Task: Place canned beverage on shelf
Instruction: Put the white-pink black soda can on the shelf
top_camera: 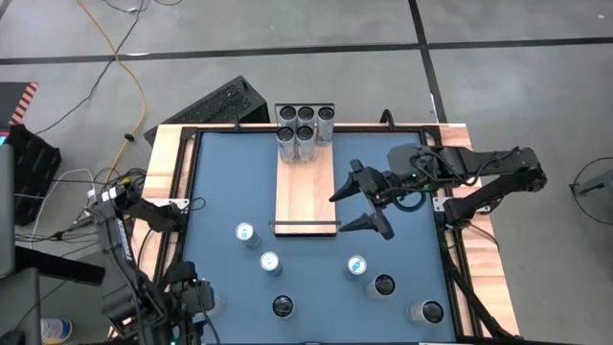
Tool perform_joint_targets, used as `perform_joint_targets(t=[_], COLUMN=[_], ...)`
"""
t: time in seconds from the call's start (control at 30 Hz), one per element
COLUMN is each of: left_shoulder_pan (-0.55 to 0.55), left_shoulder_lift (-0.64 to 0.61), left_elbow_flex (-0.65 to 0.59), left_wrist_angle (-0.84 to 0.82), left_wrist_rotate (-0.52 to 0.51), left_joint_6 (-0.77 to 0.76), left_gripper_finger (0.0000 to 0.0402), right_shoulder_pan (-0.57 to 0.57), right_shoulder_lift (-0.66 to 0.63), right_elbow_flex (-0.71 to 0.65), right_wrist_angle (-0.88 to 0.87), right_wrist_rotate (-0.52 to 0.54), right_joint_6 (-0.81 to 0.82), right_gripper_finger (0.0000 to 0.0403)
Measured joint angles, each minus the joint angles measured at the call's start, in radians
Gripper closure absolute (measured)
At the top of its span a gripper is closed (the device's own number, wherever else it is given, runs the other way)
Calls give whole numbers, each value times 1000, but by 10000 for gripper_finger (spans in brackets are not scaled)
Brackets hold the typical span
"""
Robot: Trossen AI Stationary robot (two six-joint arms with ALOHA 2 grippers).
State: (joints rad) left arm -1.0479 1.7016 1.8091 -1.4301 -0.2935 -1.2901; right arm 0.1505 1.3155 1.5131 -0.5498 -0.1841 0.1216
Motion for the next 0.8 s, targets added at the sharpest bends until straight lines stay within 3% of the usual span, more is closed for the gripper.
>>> perform_joint_targets(t=[0.27,0.6,0.7,0.8], left_shoulder_pan=[-16,-16,-3,15], left_shoulder_lift=[0,0,-1,-1], left_elbow_flex=[0,-35,-58,-106], left_wrist_angle=[-57,-106,-71,5], left_wrist_rotate=[35,56,46,103], left_joint_6=[-90,14,34,79], left_gripper_finger=[91,91,91,91], right_shoulder_pan=[-3,-2,-5,-17], right_shoulder_lift=[0,0,0,0], right_elbow_flex=[0,0,0,0], right_wrist_angle=[1,-3,-14,-27], right_wrist_rotate=[2,37,59,60], right_joint_6=[-18,-18,-22,-22], right_gripper_finger=[65,65,65,65])
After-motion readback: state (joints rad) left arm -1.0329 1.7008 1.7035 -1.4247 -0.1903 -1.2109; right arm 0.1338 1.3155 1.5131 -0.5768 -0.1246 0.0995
